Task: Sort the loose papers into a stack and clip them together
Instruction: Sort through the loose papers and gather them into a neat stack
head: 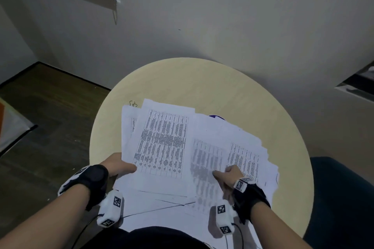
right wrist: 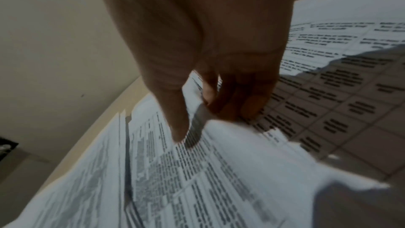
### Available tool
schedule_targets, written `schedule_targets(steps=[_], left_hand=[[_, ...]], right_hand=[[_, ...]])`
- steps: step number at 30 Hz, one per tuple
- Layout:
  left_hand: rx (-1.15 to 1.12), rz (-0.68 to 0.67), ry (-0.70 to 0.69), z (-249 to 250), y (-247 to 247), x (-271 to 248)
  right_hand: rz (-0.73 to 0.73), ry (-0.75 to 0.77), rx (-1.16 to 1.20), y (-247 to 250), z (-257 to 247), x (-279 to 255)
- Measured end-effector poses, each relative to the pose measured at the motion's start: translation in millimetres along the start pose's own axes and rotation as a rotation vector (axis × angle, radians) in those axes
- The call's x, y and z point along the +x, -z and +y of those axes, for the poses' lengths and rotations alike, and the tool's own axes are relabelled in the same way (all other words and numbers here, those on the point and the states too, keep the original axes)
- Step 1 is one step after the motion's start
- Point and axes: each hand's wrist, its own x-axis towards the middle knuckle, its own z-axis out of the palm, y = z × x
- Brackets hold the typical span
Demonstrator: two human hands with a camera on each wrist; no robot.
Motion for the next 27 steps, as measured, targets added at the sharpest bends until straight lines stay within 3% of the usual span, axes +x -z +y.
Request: schedule_targets(steps=[3,5,7,11,13,17,21,27], left_hand=[[-0.105,-0.009,-0.019,1.1,1.1,-2.9],[-0.047,0.041,-0.003,1.7,0.5,-1.2],[0.026,0.057,-0.003,2.0,0.0,-0.7],[0.052,-0.057,0.014,0.6,5.3,-0.4],[0.084,-0.084,0.031,2.2,9.9,-1.3],[0.171,-0.072,0.058,5.7,9.2,10.9],[0.112,-0.015,-0.02,20.0,-1.8,3.2],[0.08,0.064,-0.017,18.9,-12.9,-1.8]], right_hand=[[-0.18,0.062,-0.073,1.9,-7.3,-11.4],[-0.184,0.1,-0.04,-0.3,-3.5,-10.1],[-0.038,0.059,0.084,4.3,-2.6,-11.1],[0.418,0.049,0.312,54.8,-2.9,-16.2],[0.485,0.106,0.47,82.6,-6.2,-18.1],[0.476,0.169,0.536,94.8,-21.7,-20.6],[0.429,0.292,0.377,57.1,-41.5,-31.8],[0.143,0.286,0.167,-21.4,-40.5,-27.9]])
